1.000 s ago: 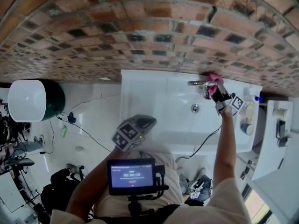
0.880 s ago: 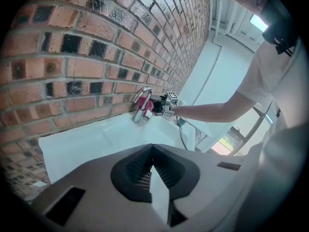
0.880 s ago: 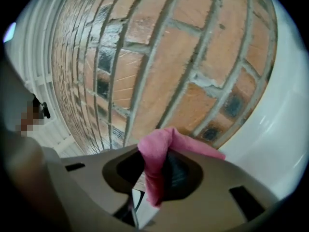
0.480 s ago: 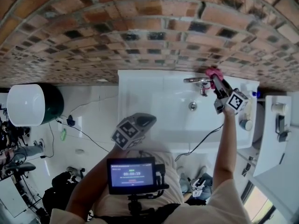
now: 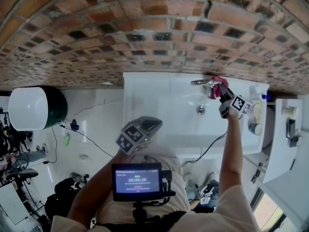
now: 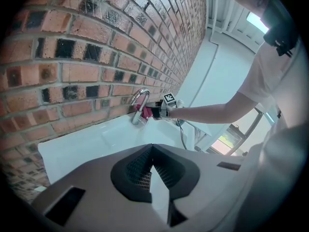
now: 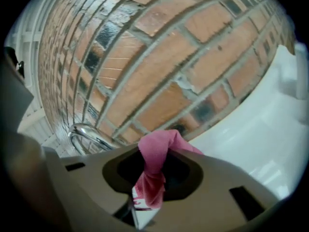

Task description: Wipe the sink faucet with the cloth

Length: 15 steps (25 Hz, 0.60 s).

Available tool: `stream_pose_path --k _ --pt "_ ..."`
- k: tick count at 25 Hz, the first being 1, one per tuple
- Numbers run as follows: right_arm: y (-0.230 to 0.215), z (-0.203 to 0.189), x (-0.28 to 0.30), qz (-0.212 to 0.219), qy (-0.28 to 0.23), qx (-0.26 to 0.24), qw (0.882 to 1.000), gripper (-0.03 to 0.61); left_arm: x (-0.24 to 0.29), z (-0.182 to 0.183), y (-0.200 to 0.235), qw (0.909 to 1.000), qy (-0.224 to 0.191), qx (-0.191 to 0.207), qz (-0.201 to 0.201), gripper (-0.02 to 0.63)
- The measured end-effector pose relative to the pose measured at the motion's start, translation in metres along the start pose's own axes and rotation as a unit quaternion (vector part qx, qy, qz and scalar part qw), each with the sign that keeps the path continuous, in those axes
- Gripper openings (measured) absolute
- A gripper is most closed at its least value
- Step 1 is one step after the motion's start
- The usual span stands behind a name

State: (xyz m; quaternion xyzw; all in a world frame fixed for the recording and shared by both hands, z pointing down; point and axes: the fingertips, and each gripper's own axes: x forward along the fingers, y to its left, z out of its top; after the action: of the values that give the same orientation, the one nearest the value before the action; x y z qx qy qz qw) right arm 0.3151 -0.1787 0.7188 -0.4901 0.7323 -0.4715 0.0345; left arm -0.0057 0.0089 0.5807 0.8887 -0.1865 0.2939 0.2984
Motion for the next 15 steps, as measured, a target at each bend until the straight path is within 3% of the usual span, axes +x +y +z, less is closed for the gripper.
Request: stream_pose_path --k 5,10,12,15 --pt "-0.052 -0.02 0.018 -0.054 0.024 0.087 0.994 0.103 -0.003 -0.003 0.0 1.0 0.007 0.003 0.003 -0.008" --pt "-0.024 -0.003 0.015 0.066 -0.008 0.206 0.976 0.103 -0.008 -0.006 0.004 1.0 0.001 -0.006 0.008 -0.008" --pt "0.007 0.007 0.004 0.11 -0.022 0.194 0.975 0.101 -0.01 -0.006 0.01 0.9999 -0.005 -0.008 0.01 -0.008" --pt "0.043 0.021 -0.017 0.111 -0.036 0.145 0.983 0.101 -0.01 -0.001 0.022 0.9999 -0.01 -0.004 0.012 -0.008"
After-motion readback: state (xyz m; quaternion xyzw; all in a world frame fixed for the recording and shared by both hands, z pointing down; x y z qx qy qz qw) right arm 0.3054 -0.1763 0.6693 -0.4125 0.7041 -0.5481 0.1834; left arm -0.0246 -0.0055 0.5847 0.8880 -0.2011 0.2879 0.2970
